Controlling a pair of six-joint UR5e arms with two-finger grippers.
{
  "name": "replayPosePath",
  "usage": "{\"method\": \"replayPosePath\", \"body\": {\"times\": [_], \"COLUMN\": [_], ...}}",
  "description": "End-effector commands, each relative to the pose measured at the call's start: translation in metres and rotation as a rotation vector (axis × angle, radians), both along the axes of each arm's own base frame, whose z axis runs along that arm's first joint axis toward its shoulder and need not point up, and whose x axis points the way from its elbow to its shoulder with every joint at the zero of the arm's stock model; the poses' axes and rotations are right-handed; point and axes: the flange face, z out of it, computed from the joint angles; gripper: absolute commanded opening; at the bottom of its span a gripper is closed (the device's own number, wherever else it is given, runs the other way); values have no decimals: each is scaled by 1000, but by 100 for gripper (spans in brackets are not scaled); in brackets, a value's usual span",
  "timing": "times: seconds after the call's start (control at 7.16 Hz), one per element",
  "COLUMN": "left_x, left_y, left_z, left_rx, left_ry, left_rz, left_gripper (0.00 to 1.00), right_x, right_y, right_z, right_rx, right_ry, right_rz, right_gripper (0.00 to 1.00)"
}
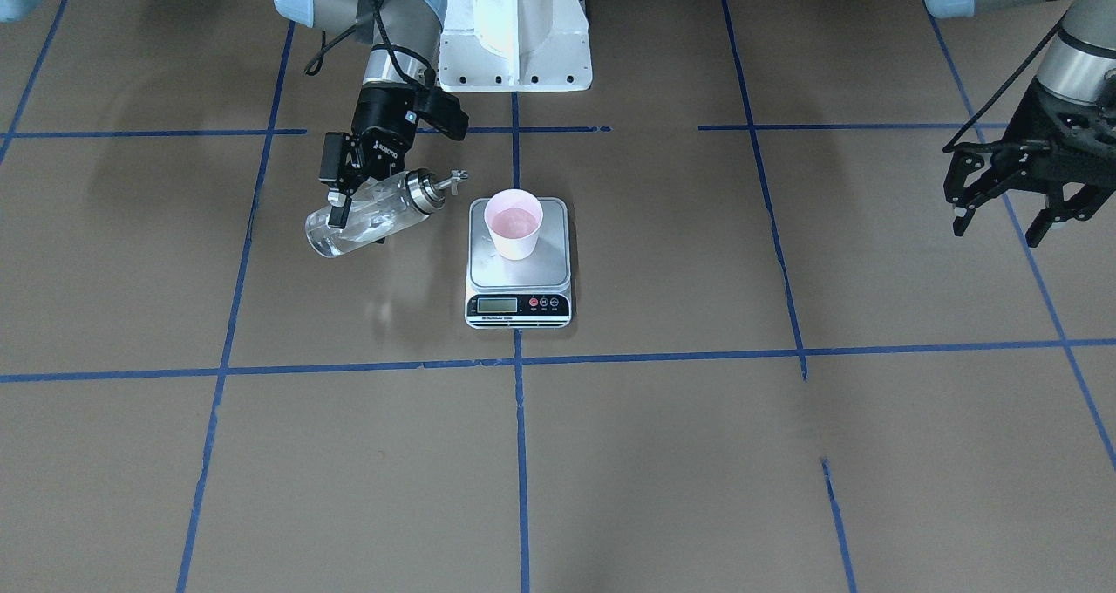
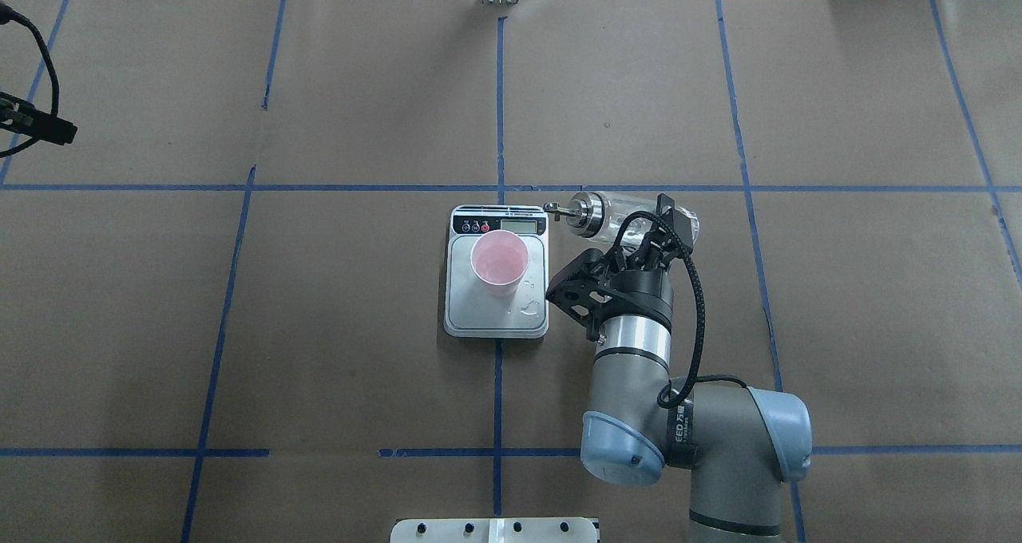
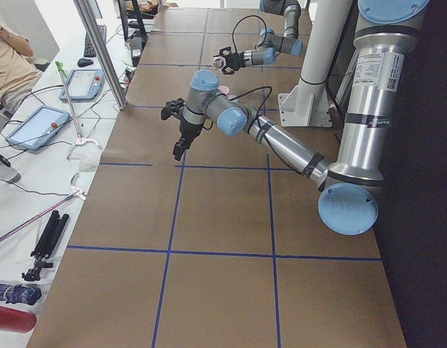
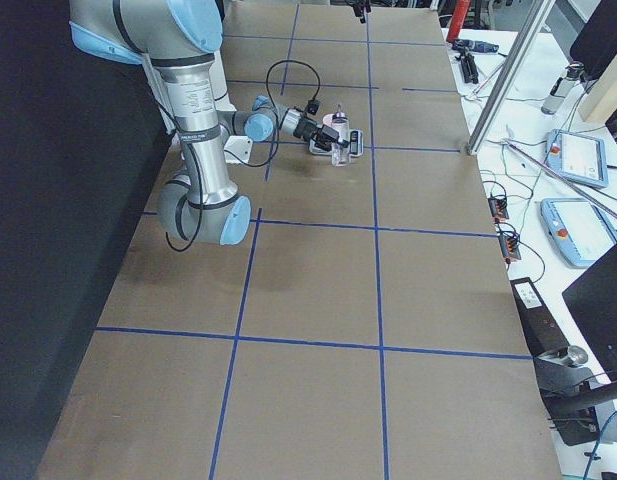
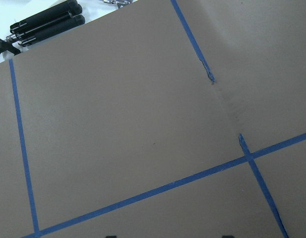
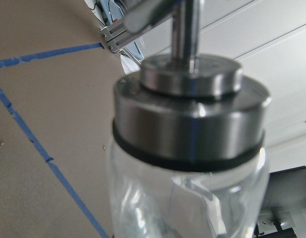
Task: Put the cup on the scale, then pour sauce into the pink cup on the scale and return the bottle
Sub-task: 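Tilt the bottle upright and carry it back with the right gripper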
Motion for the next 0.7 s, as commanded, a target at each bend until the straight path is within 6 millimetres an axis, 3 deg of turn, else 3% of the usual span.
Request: {"method": "replayPosePath", "body": {"times": [0.0, 0.42, 0.56], "left_x": [0, 0, 1], "left_y": [-1, -1, -1], "left_z": [1, 2, 3], "left_rx": [-4, -5, -6], "left_ry": [-1, -2, -2], "left_rz": [-1, -1, -1], "left_gripper": [77, 77, 77], "right_x": [3, 15, 20], "right_y": [3, 8, 9], "right_z": [-1, 26, 35], "right_rx": [-22, -94, -100], "right_ry": [-230, -553, -584], "right_rz": [-3, 18, 26], "right_gripper": [0, 0, 0]}}
